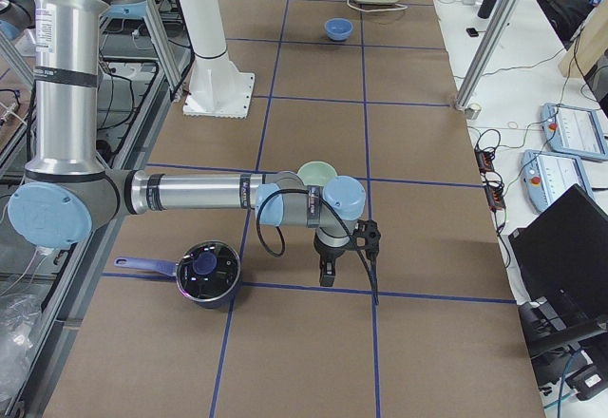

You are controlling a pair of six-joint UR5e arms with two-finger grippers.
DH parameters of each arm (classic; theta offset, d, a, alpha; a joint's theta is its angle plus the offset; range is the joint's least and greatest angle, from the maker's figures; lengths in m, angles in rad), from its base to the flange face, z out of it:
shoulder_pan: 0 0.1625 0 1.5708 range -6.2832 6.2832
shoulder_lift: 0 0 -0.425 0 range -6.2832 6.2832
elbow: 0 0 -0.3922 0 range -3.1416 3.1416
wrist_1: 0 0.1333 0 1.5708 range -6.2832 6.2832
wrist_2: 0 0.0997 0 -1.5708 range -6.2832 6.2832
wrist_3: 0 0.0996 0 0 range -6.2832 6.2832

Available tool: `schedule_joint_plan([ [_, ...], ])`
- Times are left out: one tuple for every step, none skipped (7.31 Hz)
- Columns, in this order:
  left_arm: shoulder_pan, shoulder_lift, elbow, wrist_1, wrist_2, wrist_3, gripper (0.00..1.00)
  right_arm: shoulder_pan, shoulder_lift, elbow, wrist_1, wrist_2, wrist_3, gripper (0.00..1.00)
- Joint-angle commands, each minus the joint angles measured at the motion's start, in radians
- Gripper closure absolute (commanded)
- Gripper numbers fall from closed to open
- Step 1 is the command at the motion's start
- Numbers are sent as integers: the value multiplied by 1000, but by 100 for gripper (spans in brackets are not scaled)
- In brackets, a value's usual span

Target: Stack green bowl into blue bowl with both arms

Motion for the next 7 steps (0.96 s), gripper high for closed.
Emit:
schedule_joint_plan([
  [1,4,-36,1,0,-1,1,0,-1,6,0,1,0,0],
  [1,2,-38,1,0,-1,1,0,2,6,2,1,0,0],
  [1,-1,-39,-1,0,0,1,2,10,6,2,1,0,0],
  [1,-5,-35,-25,2,-1,1,2,17,9,2,1,2,0],
  [1,-5,-28,-66,0,-3,1,0,31,32,2,1,2,0],
  [1,-7,-31,-70,-1,-3,1,2,45,49,3,-8,0,0],
  [1,-36,-27,-76,-3,-8,1,0,78,57,3,-26,0,0],
])
